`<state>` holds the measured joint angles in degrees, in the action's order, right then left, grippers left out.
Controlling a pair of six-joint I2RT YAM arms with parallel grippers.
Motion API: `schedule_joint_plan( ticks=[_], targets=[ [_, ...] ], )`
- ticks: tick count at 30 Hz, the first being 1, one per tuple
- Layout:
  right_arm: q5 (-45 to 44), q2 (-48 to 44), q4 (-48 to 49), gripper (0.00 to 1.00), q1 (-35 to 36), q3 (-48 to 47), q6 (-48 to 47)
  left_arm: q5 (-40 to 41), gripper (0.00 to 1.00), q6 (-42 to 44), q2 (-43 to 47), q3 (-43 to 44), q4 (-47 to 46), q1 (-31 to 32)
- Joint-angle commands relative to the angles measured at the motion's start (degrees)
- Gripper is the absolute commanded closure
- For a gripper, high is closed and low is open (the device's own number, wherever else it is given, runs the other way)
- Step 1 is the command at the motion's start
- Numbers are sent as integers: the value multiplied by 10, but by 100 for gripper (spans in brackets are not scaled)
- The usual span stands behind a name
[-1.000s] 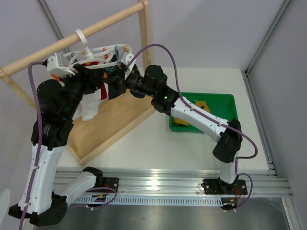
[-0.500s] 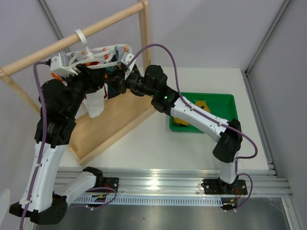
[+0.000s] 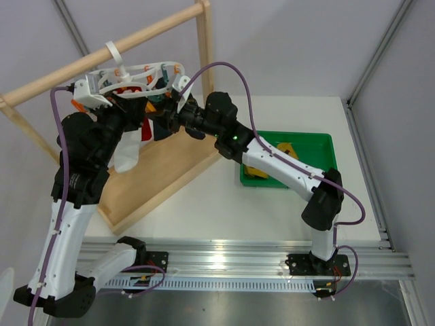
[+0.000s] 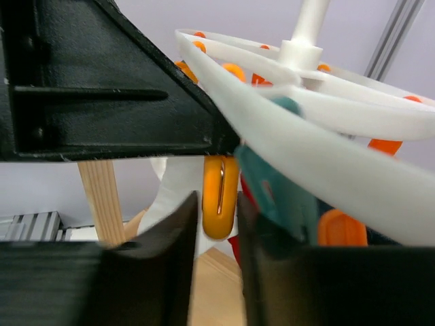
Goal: Clip the socks to the hanger
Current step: Open the clamp at the hanger.
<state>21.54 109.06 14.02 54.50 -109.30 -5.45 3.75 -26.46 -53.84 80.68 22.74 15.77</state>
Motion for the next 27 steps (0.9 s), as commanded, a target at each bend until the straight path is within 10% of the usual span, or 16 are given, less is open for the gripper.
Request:
schedule_joint_plan(
  ticks=[1,11,20,27],
  targets=[
    [2,-30,22,63,2,13,5,-10,86,-4,1,-6,-31,2],
    [-76,-152,-75,12,0,132,-3,-22,99,1,-7,-9,-32,4],
    [-353,-320,-229,8,-26,301,34,2,91,4,-1,-24,-25,4],
    [-501,-323,-327,9,-185,391,185,15,91,-2,1,-26,-18,4]
  ],
)
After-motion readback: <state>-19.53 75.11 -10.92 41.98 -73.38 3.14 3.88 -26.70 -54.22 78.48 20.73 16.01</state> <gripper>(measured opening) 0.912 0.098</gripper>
